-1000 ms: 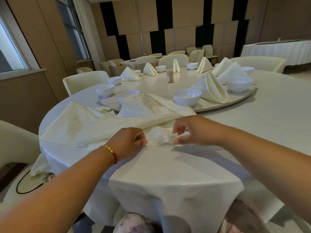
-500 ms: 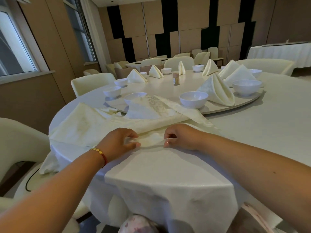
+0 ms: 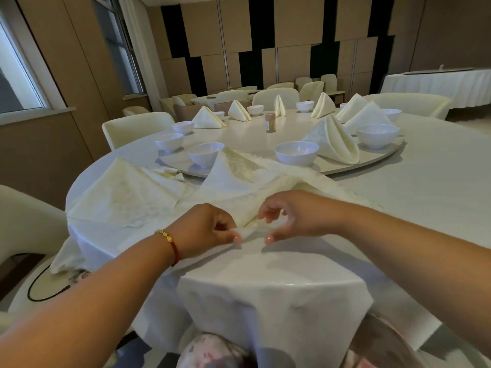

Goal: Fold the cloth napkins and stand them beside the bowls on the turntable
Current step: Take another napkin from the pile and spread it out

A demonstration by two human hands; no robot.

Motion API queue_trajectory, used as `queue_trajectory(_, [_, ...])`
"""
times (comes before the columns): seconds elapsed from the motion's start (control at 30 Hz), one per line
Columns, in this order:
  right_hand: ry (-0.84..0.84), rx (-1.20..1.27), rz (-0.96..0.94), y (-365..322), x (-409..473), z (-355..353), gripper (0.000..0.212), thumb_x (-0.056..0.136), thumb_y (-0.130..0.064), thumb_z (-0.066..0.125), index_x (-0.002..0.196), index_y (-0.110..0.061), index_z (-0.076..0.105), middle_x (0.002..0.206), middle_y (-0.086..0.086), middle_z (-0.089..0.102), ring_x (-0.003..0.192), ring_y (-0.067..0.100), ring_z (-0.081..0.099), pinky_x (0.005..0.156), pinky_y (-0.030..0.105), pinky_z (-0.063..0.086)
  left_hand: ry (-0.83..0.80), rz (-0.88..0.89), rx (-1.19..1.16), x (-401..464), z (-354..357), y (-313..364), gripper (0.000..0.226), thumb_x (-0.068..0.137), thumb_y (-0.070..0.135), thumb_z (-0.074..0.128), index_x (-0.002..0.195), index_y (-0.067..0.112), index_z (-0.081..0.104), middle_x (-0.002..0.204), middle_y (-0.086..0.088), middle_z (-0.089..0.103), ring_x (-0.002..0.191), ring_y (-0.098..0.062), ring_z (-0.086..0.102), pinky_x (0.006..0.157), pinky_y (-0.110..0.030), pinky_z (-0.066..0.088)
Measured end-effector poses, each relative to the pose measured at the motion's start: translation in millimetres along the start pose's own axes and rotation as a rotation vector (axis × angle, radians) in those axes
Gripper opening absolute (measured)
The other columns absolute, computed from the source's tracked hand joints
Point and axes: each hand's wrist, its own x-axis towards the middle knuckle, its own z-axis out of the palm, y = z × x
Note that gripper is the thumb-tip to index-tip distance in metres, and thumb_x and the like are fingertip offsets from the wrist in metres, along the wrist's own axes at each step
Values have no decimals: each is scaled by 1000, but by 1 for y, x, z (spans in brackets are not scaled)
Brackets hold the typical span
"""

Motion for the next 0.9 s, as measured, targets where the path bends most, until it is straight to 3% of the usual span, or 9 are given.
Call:
queue_trajectory(0.13, [-71,-67,-57,-8,2,13,12,86,-29,69,83,-18,67,83,-5,64,76,11,55,70,25,43,-69,-30,0,-8,-3,5,16,80,39,73,82,24,75,77,12,72,71,2,61,71,-15,48])
queue_trajectory(0.27, [-220,-98,54,7,-12,-11,13,87,-27,67,81,-16,65,82,0,65,73,13,55,67,23,42,-131,-174,-23,-28,-22,-23,57,76,75,44,97,31,73,98,14,70,90,-3,62,91,-23,47])
queue_trajectory(0.4, [-239,-157,53,0,-18,-9,23,79,-40,74,86,-21,63,87,-5,62,80,11,55,71,24,43,80,-293,116,-32,-27,-59,32,91,49,51,115,30,63,121,8,59,111,-15,55,103,-32,41])
queue_trajectory(0.47, [-158,-138,-105,-16,-16,11,40,71,-50,78,96,-24,61,92,-11,58,84,7,53,76,22,44,172,-480,197,-28,-26,-76,48,90,54,51,125,20,56,124,-3,57,111,-23,54,98,-34,42])
queue_trajectory(0.57, [-87,-126,-350,-39,-12,46,51,71,-54,77,108,-24,60,102,-9,55,94,7,49,84,24,42,175,-689,336,-26,-24,-90,64,85,65,50,118,10,56,110,-11,59,97,-28,56,89,-38,48])
queue_trajectory(0.77, [75,-129,-504,-49,-11,74,33,77,-40,76,100,-19,64,103,-3,59,93,14,51,80,31,45,202,-631,133,-21,-21,-84,36,91,40,60,86,4,64,80,-10,64,67,-19,50,67,-29,42])
queue_trajectory(0.9, [2,-204,-538,-48,-15,72,60,67,-51,81,111,-19,57,110,-2,55,97,15,49,84,26,40,211,-593,91,-20,-20,-84,32,93,35,59,80,6,63,75,-11,59,63,-19,47,60,-23,38])
